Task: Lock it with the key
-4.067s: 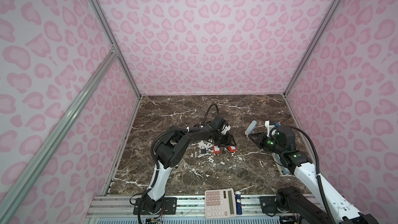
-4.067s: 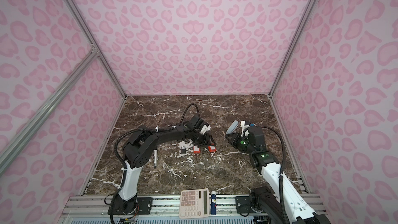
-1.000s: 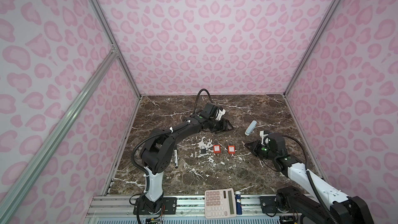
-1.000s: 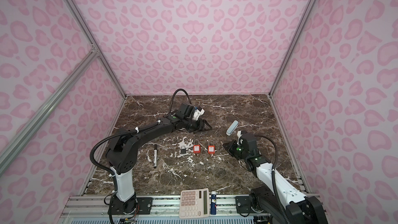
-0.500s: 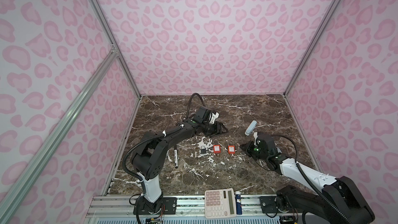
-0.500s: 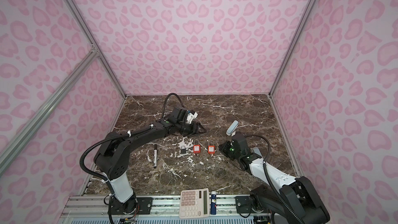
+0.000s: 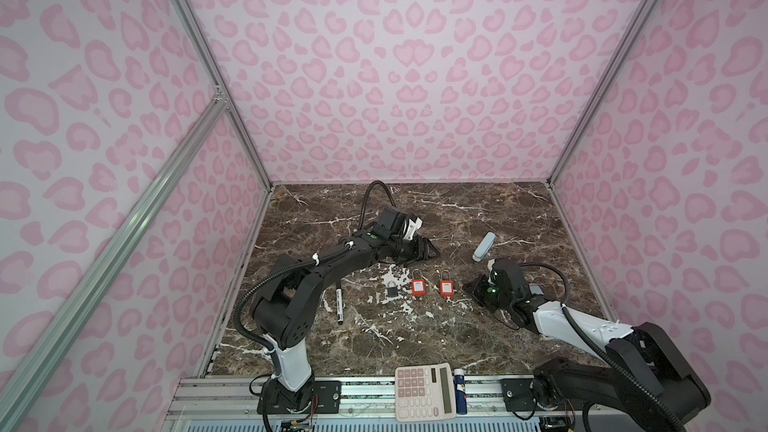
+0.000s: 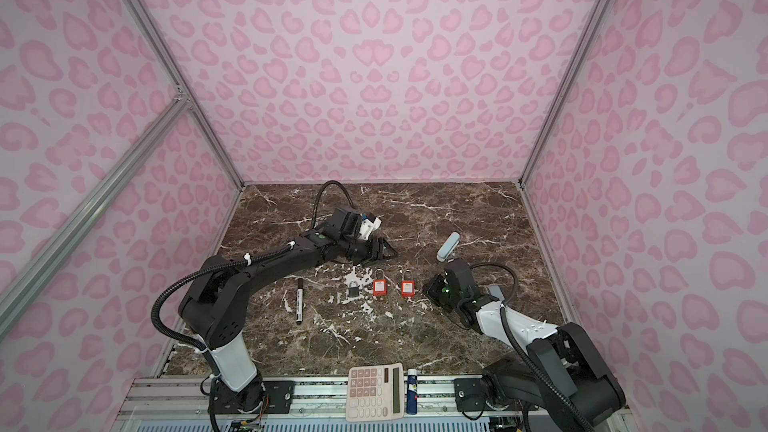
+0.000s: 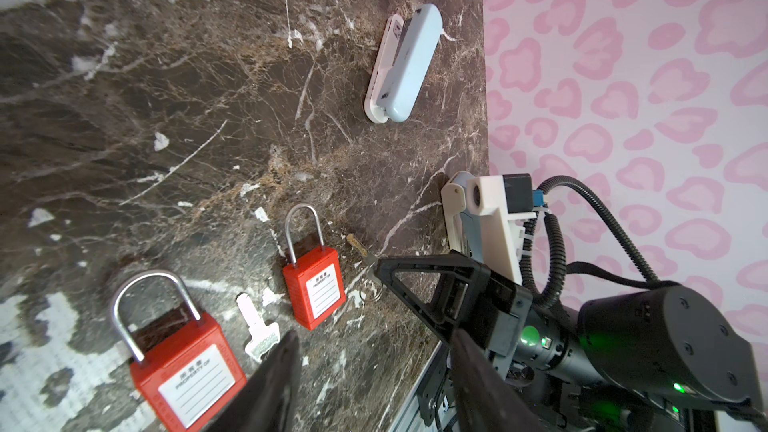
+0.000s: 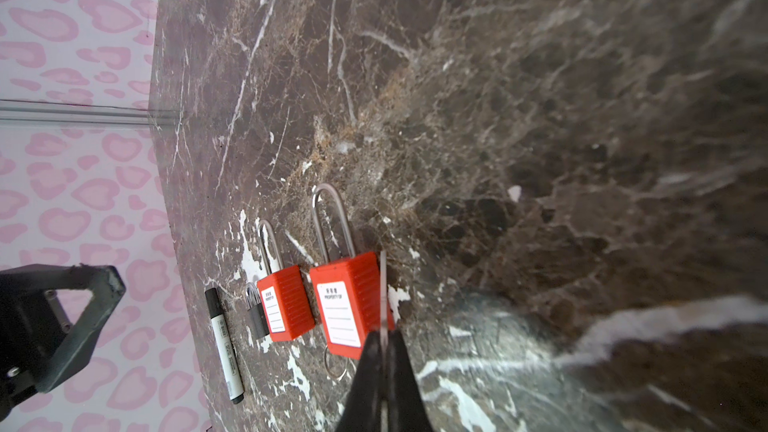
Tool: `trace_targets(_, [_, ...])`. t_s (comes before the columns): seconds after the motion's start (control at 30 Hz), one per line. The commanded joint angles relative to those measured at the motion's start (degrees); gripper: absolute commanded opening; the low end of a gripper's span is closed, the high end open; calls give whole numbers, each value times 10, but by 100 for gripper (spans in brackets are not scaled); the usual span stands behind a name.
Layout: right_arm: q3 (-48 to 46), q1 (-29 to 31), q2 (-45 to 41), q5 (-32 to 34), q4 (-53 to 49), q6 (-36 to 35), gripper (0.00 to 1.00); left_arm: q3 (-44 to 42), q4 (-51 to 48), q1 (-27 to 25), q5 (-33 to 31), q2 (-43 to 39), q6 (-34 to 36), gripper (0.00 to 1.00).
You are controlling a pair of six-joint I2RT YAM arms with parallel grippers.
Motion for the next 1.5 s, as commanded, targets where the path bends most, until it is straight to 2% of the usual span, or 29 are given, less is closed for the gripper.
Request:
trace_targets(0.0, [-5,1,7,2,24,4,0,-3,18,1,5,-11,6,59])
trace_targets(0.23, [-16,1,15,4,30,4,1,-8,24,1,-5,-19,5,59])
trace_targets(0.5, [-22,1,1,16,18,-3,33,-9,24,3,-13,-31,6,59])
trace_targets(0.73, [-12,1,-16,23,-13,-21,55,-23,33,4,-39,-54,9,59])
trace_targets(0.87, [1,-1,-38,31,-45,-36,66,-45,40,11,-95,-105,25,60])
trace_targets(0.93, [5,-6,-60,32,-41,-43,77,-57,35,19,-123,-134,36,66])
trace_targets(0.97, [9,-5,-76,41,-43,-48,82,-67,33,23,-148,-154,40,90])
trace_targets(1.0, [13,-5,-92,53,-46,-56,91,-81,35,26,-178,-180,44,97])
trace_targets(1.03, [18,-5,-107,66,-52,-66,97,-92,37,29,-201,-200,50,97])
trace_targets(1.23, [44,-6,-191,184,-103,-183,98,-164,54,35,-403,-361,148,97])
trace_targets(1.37, [31,-16,-243,222,-69,-255,98,-298,217,35,-512,-511,243,97])
trace_targets(1.47, [27,-34,-252,226,-43,-287,98,-380,288,36,-552,-589,354,97])
